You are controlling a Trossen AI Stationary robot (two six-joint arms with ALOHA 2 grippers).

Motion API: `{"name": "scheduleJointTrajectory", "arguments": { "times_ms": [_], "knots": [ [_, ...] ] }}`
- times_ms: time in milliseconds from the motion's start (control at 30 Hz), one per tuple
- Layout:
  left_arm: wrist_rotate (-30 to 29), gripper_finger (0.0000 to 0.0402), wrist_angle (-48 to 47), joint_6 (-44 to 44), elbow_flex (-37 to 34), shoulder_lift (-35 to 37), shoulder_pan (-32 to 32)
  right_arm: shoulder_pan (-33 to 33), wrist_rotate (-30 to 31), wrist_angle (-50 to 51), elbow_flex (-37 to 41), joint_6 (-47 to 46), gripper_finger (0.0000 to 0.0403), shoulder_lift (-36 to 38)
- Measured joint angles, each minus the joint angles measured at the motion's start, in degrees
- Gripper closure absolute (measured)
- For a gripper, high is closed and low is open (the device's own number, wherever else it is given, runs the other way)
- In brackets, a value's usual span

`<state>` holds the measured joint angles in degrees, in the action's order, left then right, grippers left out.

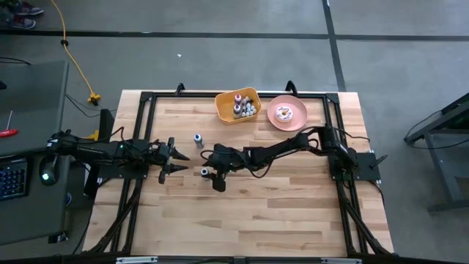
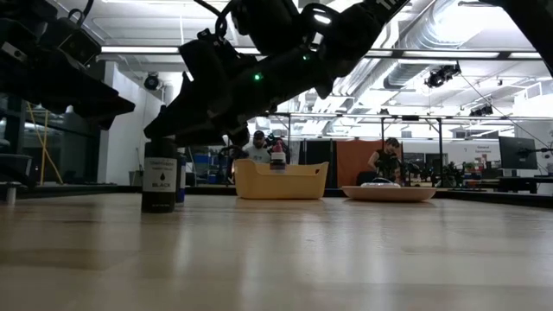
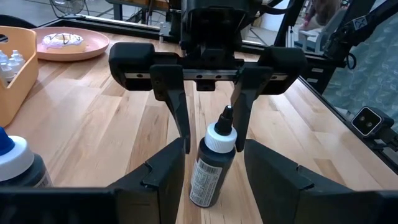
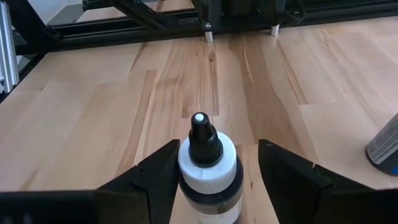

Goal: Pick & Place food coloring
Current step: Put the large black food coloring bottle into the yellow bin

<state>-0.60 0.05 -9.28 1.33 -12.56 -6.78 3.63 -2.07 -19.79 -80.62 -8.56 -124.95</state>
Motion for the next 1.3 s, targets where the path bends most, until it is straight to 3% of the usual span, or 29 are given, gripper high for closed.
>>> {"name": "scheduleJointTrajectory", "arguments": {
  "times_ms": [700,933,1133,1300],
  "knots": [
    [0.00,0.0238,0.00,0.00,0.01,0.00,-0.01,0.16,0.00,-0.01,0.00,0.04,0.0277,0.00],
    [-0.01,0.0238,0.00,0.00,-0.01,-0.02,0.02,0.18,0.69,-0.52,0.00,0.02,0.0285,0.27],
    [0.00,0.0238,0.00,0.00,0.02,-0.02,0.00,0.29,3.02,1.21,0.02,0.03,0.0286,2.59],
    [0.00,0.0238,0.00,0.00,-0.01,-0.02,0.01,0.33,9.48,6.48,0.02,2.48,0.0287,7.17]
  ]
}}
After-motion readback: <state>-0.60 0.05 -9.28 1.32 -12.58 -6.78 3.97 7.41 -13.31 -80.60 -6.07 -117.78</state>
